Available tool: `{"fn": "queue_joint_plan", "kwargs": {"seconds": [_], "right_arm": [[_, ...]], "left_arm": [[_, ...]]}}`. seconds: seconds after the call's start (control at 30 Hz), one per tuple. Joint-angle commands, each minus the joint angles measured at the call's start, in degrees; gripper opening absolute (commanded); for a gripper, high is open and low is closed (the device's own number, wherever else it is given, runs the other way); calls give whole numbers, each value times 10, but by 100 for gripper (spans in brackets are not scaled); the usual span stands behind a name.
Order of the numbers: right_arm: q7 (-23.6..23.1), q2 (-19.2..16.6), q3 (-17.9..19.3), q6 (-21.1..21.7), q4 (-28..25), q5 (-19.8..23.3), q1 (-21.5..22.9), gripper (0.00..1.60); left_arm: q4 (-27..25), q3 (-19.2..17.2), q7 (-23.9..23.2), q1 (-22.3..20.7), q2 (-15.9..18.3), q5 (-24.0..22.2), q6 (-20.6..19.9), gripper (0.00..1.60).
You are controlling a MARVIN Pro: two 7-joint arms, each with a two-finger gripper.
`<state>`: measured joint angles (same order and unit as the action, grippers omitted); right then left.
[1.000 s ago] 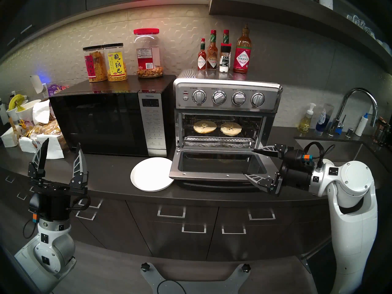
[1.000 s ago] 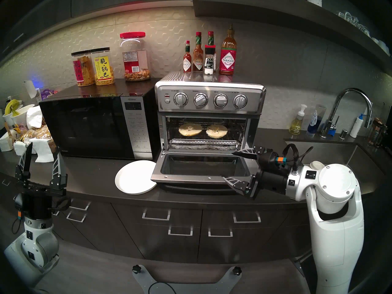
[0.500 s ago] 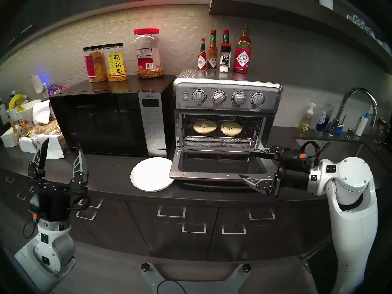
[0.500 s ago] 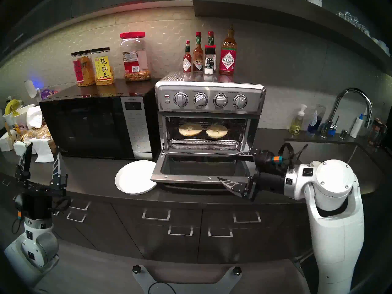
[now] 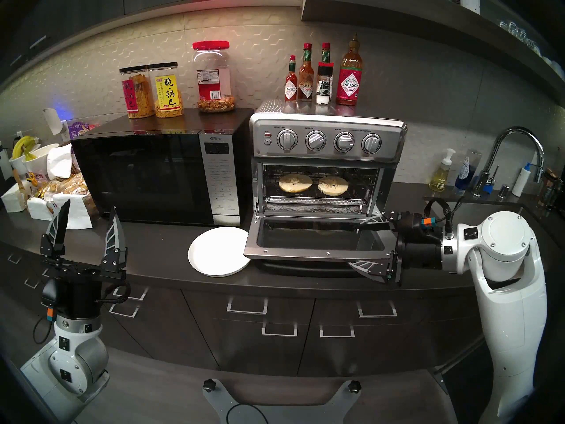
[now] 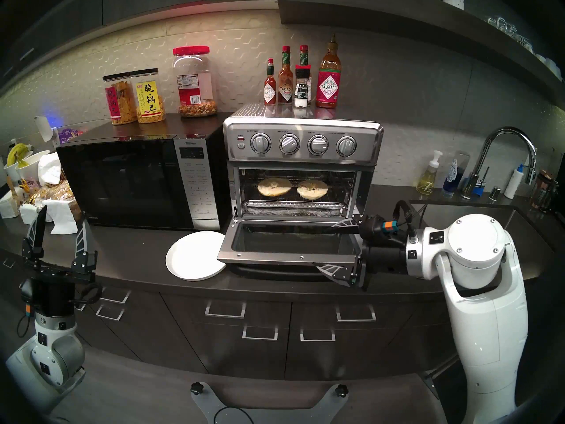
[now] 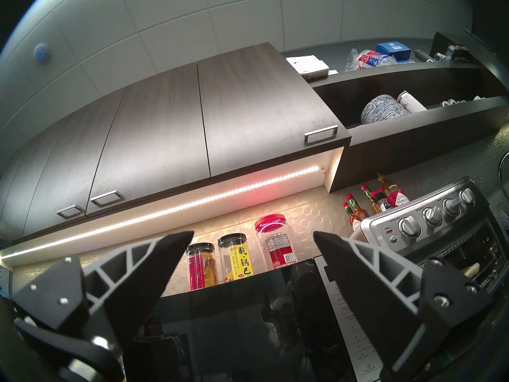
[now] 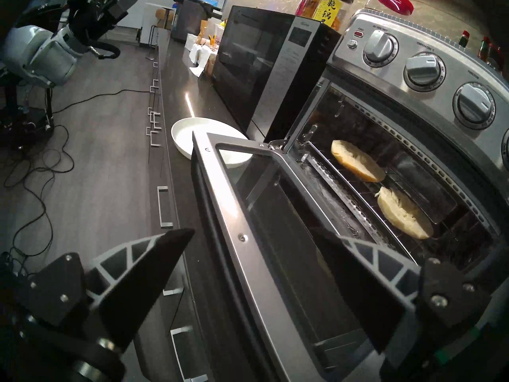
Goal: Open the oven and place the bagel inside on the rack
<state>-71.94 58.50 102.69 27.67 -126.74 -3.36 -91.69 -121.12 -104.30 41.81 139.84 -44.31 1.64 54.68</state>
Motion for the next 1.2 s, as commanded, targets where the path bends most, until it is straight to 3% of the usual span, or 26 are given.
{"fn": "queue_joint_plan", "kwargs": {"seconds": [0.0, 0.5, 0.57, 1.07, 1.17], "right_arm": [[-6, -16, -4, 2, -4, -4, 30, 160], [-33, -25, -20, 11, 6, -15, 54, 160], [-34, -25, -20, 31, 4, -18, 54, 160], [-27, -33, -24, 36, 5, -11, 55, 160], [-34, -51, -36, 23, 8, -15, 67, 160]], "left_arm": [[-12, -3, 0, -1, 1, 1, 2, 160], [-12, -3, 2, 0, 3, 2, 2, 160], [-12, -3, 3, 0, 3, 3, 2, 160], [-12, -3, 5, 1, 5, 4, 2, 160], [-12, -2, 6, 1, 5, 4, 2, 160]]}}
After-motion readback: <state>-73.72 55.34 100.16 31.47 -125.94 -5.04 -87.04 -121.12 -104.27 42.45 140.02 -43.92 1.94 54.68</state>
